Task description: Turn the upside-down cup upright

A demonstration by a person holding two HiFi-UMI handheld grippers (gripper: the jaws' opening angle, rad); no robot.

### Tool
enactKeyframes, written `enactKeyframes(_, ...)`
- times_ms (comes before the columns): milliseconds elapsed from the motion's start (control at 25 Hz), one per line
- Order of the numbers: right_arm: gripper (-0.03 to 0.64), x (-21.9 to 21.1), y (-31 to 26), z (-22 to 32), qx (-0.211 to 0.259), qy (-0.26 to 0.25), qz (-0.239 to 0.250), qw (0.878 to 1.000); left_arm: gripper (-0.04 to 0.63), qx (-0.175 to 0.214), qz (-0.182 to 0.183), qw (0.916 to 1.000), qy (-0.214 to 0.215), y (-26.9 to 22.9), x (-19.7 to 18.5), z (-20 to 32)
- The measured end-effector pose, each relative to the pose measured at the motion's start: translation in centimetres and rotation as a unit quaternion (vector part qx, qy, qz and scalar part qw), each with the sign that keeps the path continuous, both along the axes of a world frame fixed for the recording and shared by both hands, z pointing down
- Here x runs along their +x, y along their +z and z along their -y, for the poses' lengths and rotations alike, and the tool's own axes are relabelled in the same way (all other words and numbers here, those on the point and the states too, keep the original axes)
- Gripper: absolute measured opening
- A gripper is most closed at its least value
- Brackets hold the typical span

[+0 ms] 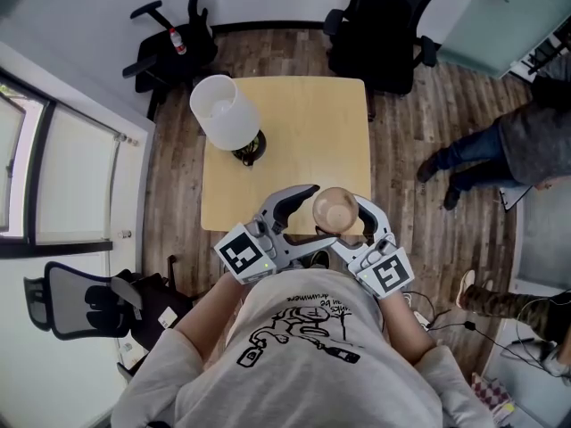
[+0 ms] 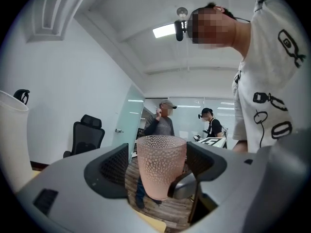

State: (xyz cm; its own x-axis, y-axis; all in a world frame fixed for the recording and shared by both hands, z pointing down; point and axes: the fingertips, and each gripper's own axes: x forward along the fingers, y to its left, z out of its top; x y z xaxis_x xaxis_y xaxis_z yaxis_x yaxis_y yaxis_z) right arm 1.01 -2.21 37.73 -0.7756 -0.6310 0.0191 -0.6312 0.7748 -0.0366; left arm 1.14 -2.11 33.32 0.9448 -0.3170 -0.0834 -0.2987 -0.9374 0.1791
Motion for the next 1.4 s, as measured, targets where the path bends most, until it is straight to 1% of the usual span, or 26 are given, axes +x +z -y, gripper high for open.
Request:
enactKeyframes(120,0.336,-0.4,0.1,-0.7,-0.007,-0.023,0.027,0.999,0.364,0.004,-0.002,0.9999,0.016,-0.6,0.8,-0.5)
enactKeyframes(320,0.336,-1.0,0.6,-1.3,-0.007,-0.044,0.040,0.998,0.364,0.013,0.005,0.9994,0.032,-0.4,1.3,-1.0)
enactKeyframes(480,0.336,-1.2,0.9,-1.3,-0.009,-0.048,0.037,0.998,0.364,0.013,0.010,0.9993,0.032,-0.1,1.3,-0.9)
enactKeyframes(600,0.336,-1.4,1.5,-1.4,-0.014,-0.050,0.025,0.998,0.364,0.010,0.015,0.9994,0.031,0.3,1.1,-1.0)
enactKeyframes(760,0.336,-1.5,1.9,-0.9,-0.015,-0.042,0.022,0.999,0.364,0.009,0.022,0.9992,0.031,1.4,1.0,-0.8)
enactKeyframes(880,0.336,-1.4,3.1,-0.6,-0.019,-0.043,-0.004,0.999,0.363,0.009,0.032,0.9990,0.031,2.6,1.1,-0.6)
enactKeyframes(1080,0.336,-1.6,6.0,-0.4,-0.031,-0.049,-0.072,0.996,0.362,0.017,0.054,0.9980,0.029,5.3,1.2,-0.2)
enactKeyframes(1400,0.336,-1.1,11.7,0.5,-0.056,-0.061,-0.130,0.988,0.362,0.027,0.071,0.9967,0.029,10.6,1.6,0.7)
